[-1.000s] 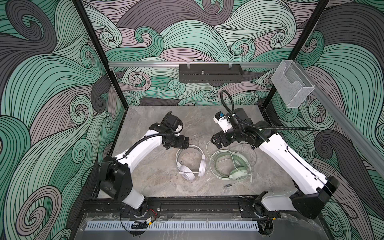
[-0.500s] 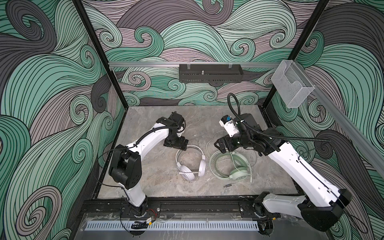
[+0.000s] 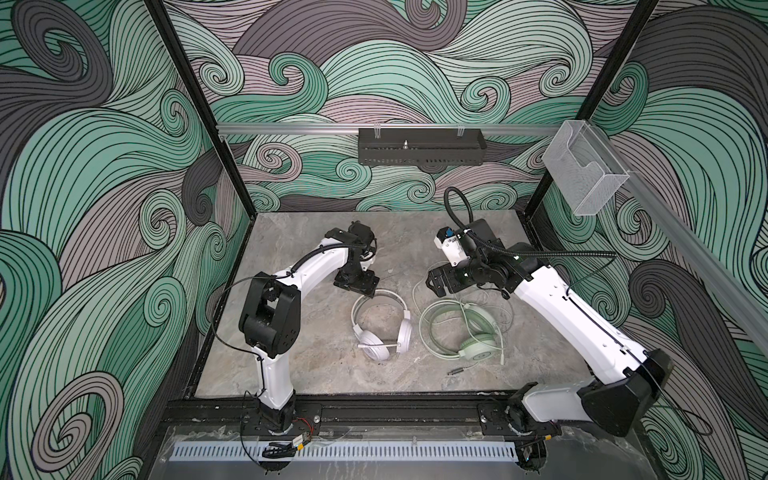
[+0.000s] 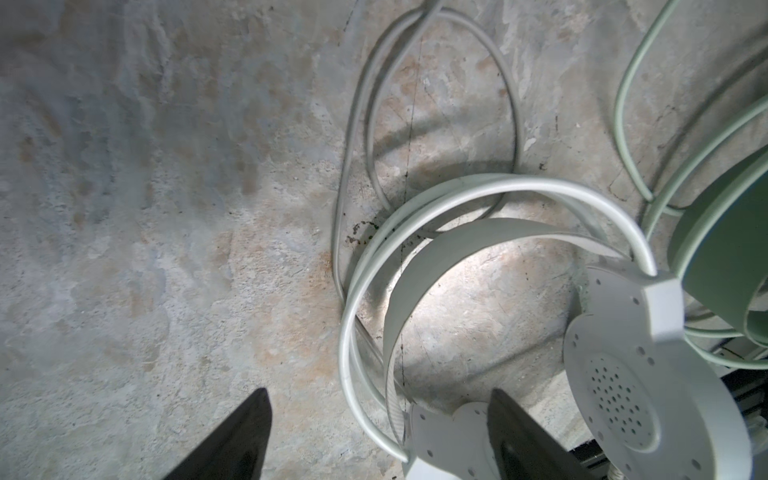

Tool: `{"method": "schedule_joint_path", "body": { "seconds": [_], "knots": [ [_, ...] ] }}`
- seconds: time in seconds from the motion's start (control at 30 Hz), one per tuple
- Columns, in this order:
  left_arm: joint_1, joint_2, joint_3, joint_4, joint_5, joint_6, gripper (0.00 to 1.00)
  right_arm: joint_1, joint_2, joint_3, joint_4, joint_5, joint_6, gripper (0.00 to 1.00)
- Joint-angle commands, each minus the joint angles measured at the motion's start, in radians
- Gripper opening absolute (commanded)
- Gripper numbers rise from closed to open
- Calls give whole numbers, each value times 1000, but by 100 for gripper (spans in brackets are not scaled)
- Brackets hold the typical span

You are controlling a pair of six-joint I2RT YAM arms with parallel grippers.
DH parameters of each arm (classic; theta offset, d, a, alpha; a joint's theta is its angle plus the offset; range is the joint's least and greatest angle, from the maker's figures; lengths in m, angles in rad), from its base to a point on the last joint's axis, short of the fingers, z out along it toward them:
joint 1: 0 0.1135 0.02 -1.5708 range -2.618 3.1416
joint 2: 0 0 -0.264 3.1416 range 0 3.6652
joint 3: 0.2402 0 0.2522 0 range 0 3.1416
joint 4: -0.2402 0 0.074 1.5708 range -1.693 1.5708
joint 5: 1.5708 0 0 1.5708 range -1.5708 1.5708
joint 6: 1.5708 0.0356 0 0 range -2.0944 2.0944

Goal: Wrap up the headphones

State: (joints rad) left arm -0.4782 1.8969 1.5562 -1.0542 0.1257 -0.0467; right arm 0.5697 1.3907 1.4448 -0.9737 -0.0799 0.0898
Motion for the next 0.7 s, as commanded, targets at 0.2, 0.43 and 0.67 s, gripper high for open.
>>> {"method": "schedule_joint_path", "body": {
  "seconds": [0.2,0.43,0.67],
  "knots": [
    [5,139,60,-22,-29,63,83,-50,1,17,14,-81,-75,99],
    [6,177,43,-4,-82,86,73,-72,-40,-16,59,-113,-62,99],
    [4,198,34,55,-75,90,62,-103,-75,-45,75,-118,-43,99]
  ]
}}
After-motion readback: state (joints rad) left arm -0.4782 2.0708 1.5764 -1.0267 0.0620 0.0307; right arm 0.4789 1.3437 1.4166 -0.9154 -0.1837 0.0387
